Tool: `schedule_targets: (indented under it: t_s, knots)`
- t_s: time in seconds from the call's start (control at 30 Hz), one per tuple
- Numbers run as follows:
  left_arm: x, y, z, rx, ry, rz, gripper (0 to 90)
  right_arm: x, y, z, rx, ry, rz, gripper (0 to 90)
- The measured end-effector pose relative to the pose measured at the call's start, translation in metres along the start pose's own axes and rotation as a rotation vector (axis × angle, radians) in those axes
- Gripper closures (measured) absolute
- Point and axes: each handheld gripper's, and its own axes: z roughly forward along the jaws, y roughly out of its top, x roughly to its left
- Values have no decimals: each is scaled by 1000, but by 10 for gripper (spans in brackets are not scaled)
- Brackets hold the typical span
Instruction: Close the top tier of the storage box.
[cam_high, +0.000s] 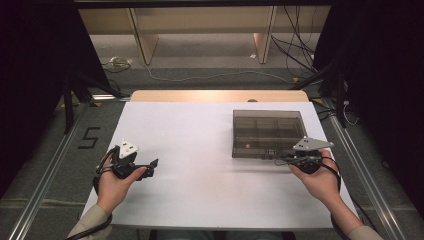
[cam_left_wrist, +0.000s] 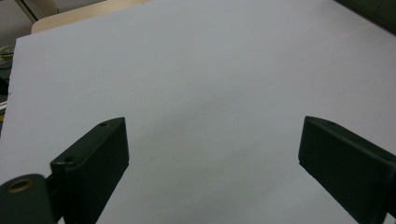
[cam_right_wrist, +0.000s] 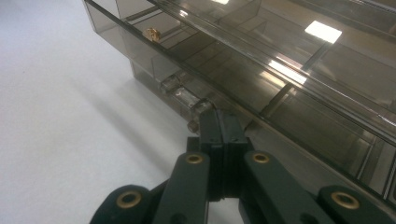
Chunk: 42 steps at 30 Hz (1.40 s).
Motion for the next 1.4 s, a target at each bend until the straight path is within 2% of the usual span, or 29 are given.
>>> schedule_targets:
  t_s: [1.4]
  knots:
    - [0,0,0,-4,-1,-7,85,-8,7,11,-7,-35,6,900]
